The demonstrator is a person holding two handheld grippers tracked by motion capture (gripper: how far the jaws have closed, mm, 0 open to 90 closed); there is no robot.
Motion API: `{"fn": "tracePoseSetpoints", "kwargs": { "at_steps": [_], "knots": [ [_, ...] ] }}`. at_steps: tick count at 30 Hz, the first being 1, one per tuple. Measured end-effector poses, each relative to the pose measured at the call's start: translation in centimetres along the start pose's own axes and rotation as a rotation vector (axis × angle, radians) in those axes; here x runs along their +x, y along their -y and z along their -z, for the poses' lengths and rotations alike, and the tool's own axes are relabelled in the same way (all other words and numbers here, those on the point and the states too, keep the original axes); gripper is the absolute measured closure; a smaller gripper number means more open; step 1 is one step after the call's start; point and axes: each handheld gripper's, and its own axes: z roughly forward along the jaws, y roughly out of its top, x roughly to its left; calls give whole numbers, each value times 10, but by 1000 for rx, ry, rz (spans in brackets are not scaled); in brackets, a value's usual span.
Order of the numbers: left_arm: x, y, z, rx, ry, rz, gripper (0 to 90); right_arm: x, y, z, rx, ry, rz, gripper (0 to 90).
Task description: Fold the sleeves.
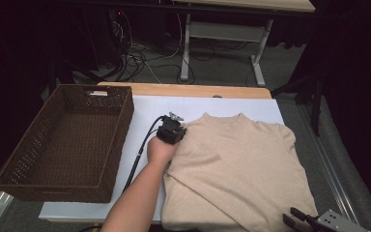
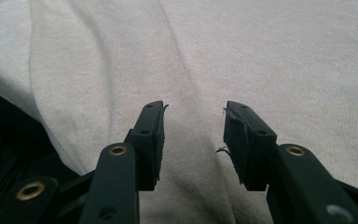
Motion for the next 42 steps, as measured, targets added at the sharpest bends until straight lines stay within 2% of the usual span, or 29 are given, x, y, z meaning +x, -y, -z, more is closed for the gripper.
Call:
{"fn": "tracePoseSetpoints", "kwargs": {
  "at_steps": [3,5,7,9,12,13,14,16,20,22,24,26,29,31,33,37,40,42],
  "knots": [
    [19,4,3,6,4,47,795,-1,0,1,-6,2,-7,591],
    [21,7,0,19,0,35,793,-1,0,0,-4,0,-3,591],
    [19,6,0,17,-13,41,771,-1,1,0,1,-2,-7,585],
    [20,4,2,17,-12,75,653,-1,1,-1,-1,-4,-6,567],
    [21,5,7,20,-5,96,486,-1,0,-1,-13,-5,-7,537],
    [20,7,10,16,-19,87,486,-1,0,-1,-13,-5,-7,537],
    [18,10,15,8,-29,74,436,-1,0,-1,-16,-5,-10,531],
    [15,15,21,3,-22,62,370,-1,0,-2,-20,-6,-18,515],
    [5,30,38,-21,12,49,253,-3,-1,-1,-34,1,-26,490],
    [-2,39,48,-32,52,44,245,-4,-1,0,-39,6,-32,476],
    [-10,47,55,-15,61,28,183,-5,-3,1,-46,25,-28,463],
    [-16,56,65,-30,73,32,131,-9,-8,5,-69,52,-29,445],
    [-24,68,80,-44,61,22,68,-16,-13,6,-85,89,-35,406],
    [-29,75,86,-33,48,4,3,-21,-16,3,-88,107,-47,383],
    [-32,83,92,-45,72,25,0,-23,-19,0,-85,117,-47,364],
    [-38,96,104,-61,83,23,0,-32,-27,-4,-75,134,-39,359],
    [-41,106,114,-100,139,32,0,-42,-35,-8,-71,157,-36,361],
    [-44,111,120,-132,147,9,0,-49,-40,-12,-65,175,-36,363]
  ]
}}
